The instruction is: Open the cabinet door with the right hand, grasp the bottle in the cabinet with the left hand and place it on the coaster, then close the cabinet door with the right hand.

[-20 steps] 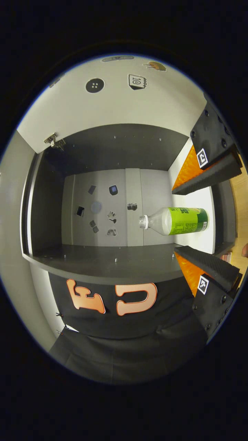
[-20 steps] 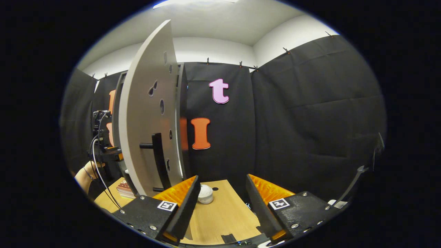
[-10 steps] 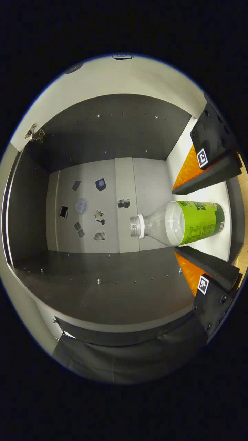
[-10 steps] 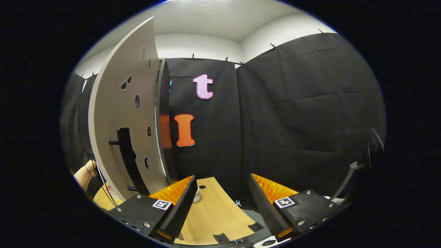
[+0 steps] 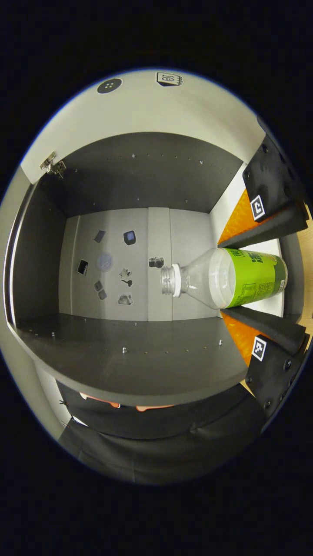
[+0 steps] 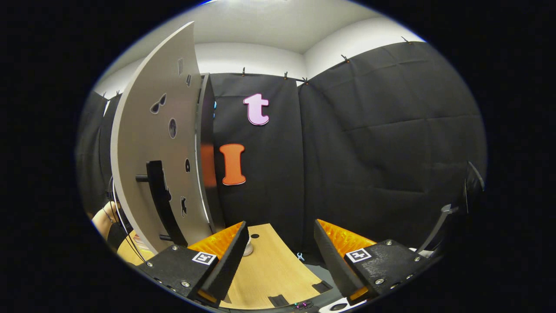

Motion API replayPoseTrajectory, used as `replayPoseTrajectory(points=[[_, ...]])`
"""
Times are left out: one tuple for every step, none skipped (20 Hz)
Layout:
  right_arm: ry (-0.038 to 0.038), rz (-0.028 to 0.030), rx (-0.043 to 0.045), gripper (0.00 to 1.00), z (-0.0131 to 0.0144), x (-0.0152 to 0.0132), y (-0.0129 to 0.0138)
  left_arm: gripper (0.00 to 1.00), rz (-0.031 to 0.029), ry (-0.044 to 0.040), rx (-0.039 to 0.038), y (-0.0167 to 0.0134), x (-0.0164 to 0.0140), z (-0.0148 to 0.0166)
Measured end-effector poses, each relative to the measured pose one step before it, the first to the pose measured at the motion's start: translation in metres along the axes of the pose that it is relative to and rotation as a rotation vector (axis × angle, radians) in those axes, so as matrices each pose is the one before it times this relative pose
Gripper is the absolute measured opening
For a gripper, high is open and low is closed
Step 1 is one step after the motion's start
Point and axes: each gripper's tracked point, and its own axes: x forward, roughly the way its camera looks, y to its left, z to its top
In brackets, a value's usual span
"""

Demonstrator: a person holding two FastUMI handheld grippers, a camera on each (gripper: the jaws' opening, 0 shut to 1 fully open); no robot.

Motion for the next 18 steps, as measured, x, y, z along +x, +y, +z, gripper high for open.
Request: replayPoseTrajectory(points=[[-0.00235,0.01271,0.00165,0.93,0.00038,-0.00137,0.00313,0.82,0.00384,-0.00819,-0.00676,0.00484,-0.01119,0.00253],[-0.00238,0.01325,0.00122,0.93,0.00077,0.00029,0.00268,0.82,0.00585,-0.00536,-0.00751,0.00618,-0.0124,0.00228],[-0.00198,0.01207,0.0011,0.93,0.00094,-0.00113,0.00289,0.82,0.0055,-0.00703,-0.00544,0.00637,-0.01251,0.00096],[-0.0025,0.01297,0.00116,0.93,0.00045,-0.00079,0.00226,0.82,0.00608,-0.00598,-0.0025,0.00756,-0.01288,-0.00006],[-0.00277,0.01205,0.00226,0.93,0.00011,-0.00131,0.00269,0.82,-0.00033,-0.00648,-0.00179,0.0061,-0.01247,-0.00142],[-0.00175,0.01278,0.0023,0.93,0.00112,-0.00037,0.00217,0.82,0.0057,0.00059,0.00199,0.00821,-0.01324,-0.00406],[-0.00109,0.01154,0.00184,0.93,0.00015,-0.00066,0.0029,0.82,0.00922,0.00942,0.00884,0.00884,-0.01163,-0.00757],[0.00019,0.01259,0.00135,0.93,-0.00079,-0.00156,0.00279,0.82,0.0156,0.00755,0.01257,0.01088,-0.01253,-0.00872],[0.002,0.01203,-0.00102,0.93,-0.00161,-0.0018,0.00283,0.82,0.01725,0.00702,0.01289,0.01043,-0.01116,-0.0099],[0.00174,0.00981,-0.00202,0.98,-0.00129,-0.00124,0.00193,0.8,0.02333,0.01069,0.00494,0.01243,-0.01158,-0.01126],[0.00333,0.0102,-0.00334,0.98,-0.00281,-0.00213,0.00276,0.8,0.00732,0.01558,-0.00716,0.00861,-0.00904,-0.01266],[0.00625,0.00822,-0.00165,0.93,-0.00162,0.0003,0.00307,0.82,0.00094,0.00831,-0.02015,0.00723,-0.00666,-0.01069],[0.00623,0.00958,-0.00129,0.93,-0.00215,0.00033,0.00399,0.82,0.00118,-0.00061,-0.01873,0.00687,-0.00761,-0.01419],[0.00567,0.00859,-0.00089,0.93,-0.00085,-0.00046,0.0034,0.81,0.01206,0.00653,-0.00573,0.0109,-0.00691,-0.01245],[0.00319,0.00893,-0.00253,0.98,0.00006,-0.00061,0.00305,0.8,0.01126,0.00451,0.00469,0.01103,-0.00453,-0.01257],[-0.00026,0.00606,-0.00249,0.98,-0.00003,-0.00231,0.0022,0.8,0.01574,0.00911,0.01006,0.00947,-0.00423,-0.01375],[-0.00314,0.00503,-0.00243,0.93,0.00146,-0.0005,0.00312,0.84,0.01384,0.00521,0.00348,0.00833,-0.00485,-0.01362],[-0.00461,0.0032,-0.00102,0.93,0.00041,-0.00069,0.00247,0.82,0.01039,0.0073,0.00146,0.0069,-0.00394,-0.01296]])
